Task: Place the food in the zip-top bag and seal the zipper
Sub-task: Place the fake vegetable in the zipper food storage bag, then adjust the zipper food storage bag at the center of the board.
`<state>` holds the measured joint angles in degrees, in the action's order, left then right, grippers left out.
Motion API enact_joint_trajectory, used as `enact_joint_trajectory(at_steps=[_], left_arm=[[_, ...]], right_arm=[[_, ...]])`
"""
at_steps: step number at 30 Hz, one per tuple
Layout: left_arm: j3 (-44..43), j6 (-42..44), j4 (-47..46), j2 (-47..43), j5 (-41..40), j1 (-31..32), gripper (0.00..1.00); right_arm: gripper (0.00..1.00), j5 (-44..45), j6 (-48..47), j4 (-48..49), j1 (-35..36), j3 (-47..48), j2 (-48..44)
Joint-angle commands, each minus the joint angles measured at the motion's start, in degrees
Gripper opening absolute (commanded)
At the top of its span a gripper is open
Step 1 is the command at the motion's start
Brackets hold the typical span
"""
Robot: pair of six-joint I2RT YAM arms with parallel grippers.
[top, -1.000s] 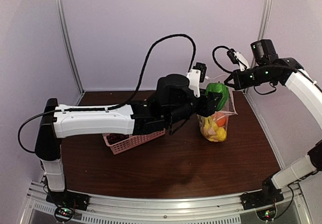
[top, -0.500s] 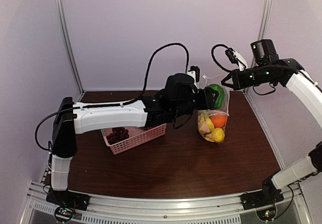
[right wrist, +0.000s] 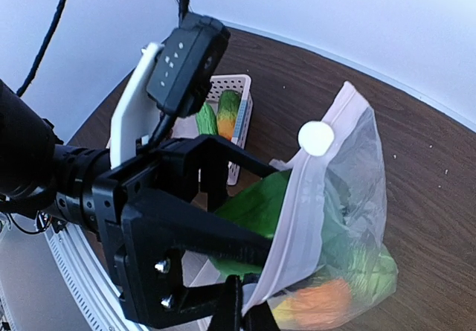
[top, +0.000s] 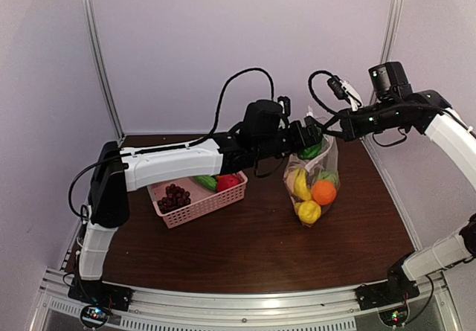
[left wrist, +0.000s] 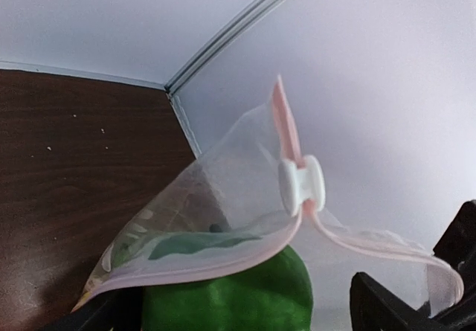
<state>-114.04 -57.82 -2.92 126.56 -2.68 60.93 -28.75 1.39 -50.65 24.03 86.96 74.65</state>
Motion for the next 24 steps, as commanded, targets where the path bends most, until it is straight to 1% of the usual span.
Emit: enact_joint_trajectory(at_steps=[1, 4, 8, 13, 16, 17, 20, 22, 24], left_arm=[[0.6, 0.2, -2.2, -4.3, 7.7, 1.0, 0.98], [3.0, 2.0, -2.4, -8.1, 8.0, 1.0, 0.98], [5.6, 4.2, -1.7, -12.2, 7.1, 0.9, 0.98], [7.0, 8.0, -0.3, -14.7, 5.4, 0.9, 0.98], [10.4, 8.8, 1.0, -15.9, 3.7, 1.0, 0.98], [12.5, 8.3, 1.0, -16.7, 1.6, 1.1, 0.97], [17.6, 8.1, 0.8, -18.0, 0.1, 1.2, 0.89], [19.4, 8.4, 0.2, -18.1, 0.7, 1.2, 0.86], [20.1, 8.1, 0.1, -17.6, 0.4, 1.2, 0.80]], right_arm=[[0.00, -1.3, -0.5, 0.5, -1.5, 5.6, 1.2], [0.00, -2.0, 0.8, 0.5, -3.3, 7.0, 2.6], [0.00, -5.1, 2.7, 1.6, -5.8, 6.3, 4.5], [0.00, -5.8, 3.2, 1.8, -6.2, 6.3, 4.5], [0.00, -5.9, 3.3, 1.8, -6.3, 6.4, 4.2], [0.00, -5.9, 3.3, 1.9, -6.3, 6.2, 4.1], [0.00, -6.2, 3.4, 2.1, -6.4, 5.5, 3.7], [0.00, -6.5, 3.7, 2.5, -6.4, 4.9, 3.6], [0.00, -7.1, 3.8, 2.7, -6.4, 4.5, 3.7]])
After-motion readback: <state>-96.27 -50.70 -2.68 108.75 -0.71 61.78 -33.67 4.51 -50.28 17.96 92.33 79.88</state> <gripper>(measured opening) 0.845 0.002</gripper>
